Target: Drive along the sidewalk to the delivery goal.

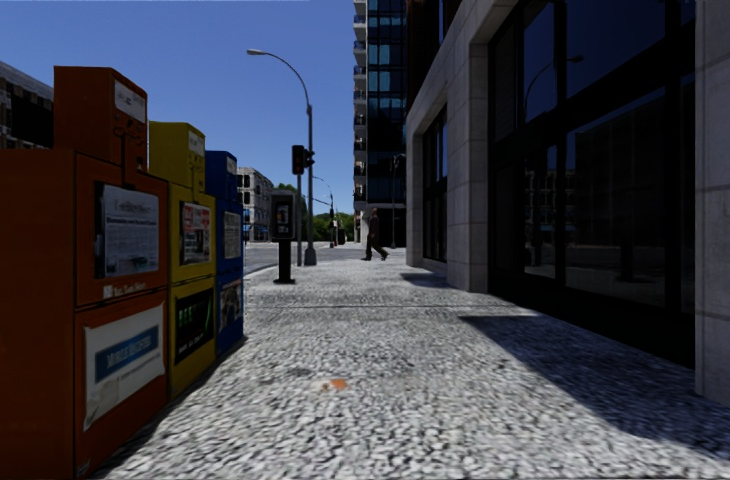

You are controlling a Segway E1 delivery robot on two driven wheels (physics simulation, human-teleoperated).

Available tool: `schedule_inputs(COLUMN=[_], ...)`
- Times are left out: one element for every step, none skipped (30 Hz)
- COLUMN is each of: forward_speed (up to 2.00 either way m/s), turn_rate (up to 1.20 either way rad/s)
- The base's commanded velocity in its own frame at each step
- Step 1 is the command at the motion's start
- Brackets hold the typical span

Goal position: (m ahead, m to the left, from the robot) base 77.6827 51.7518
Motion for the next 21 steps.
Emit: schedule_inputs(forward_speed=[2.00, 2.00, 2.00, 2.00, 2.00, 2.00, 2.00, 2.00, 2.00, 2.00, 2.00, 2.00, 2.00, 2.00, 2.00, 2.00, 2.00, 2.00, 2.00, 2.00, 2.00], turn_rate=[0.00, 0.00, 0.00, 0.00, 0.00, 0.00, 0.00, 0.00, 0.00, 0.00, 0.00, 0.00, 0.00, 0.00, 0.00, 0.00, 0.00, 0.00, 0.00, 0.00, 0.00])
